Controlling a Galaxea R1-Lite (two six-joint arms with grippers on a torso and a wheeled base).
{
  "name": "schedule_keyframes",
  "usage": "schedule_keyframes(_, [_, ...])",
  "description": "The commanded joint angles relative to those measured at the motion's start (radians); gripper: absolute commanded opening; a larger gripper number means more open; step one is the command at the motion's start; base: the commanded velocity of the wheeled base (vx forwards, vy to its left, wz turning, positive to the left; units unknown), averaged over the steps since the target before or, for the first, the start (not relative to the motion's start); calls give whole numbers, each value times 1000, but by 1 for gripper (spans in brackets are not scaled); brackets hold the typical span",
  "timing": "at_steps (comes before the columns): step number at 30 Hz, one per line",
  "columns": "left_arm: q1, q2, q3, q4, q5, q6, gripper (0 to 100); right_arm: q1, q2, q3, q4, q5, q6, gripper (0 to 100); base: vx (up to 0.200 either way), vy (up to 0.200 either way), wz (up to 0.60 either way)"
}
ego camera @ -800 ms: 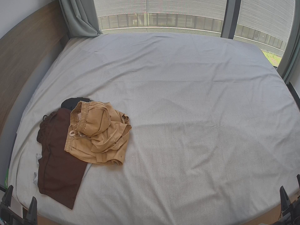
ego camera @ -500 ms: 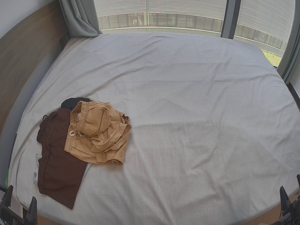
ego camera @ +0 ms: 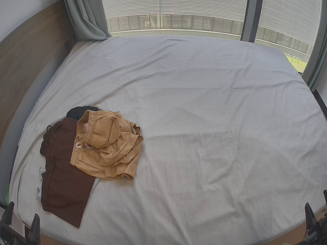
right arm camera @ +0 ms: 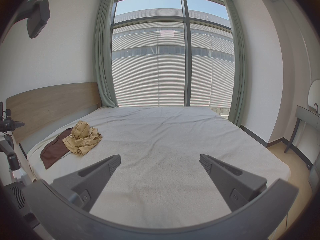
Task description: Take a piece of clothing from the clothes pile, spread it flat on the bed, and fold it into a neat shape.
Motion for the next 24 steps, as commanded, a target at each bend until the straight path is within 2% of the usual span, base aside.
schedule_keyframes(1, [1, -15, 18, 0, 1, -5, 100, 1, -16, 16, 0, 0, 0, 100, 0, 0, 0])
schedule_keyframes(24, [1, -15, 18, -2, -11, -5, 100, 1, -16, 16, 0, -1, 4, 100, 0, 0, 0])
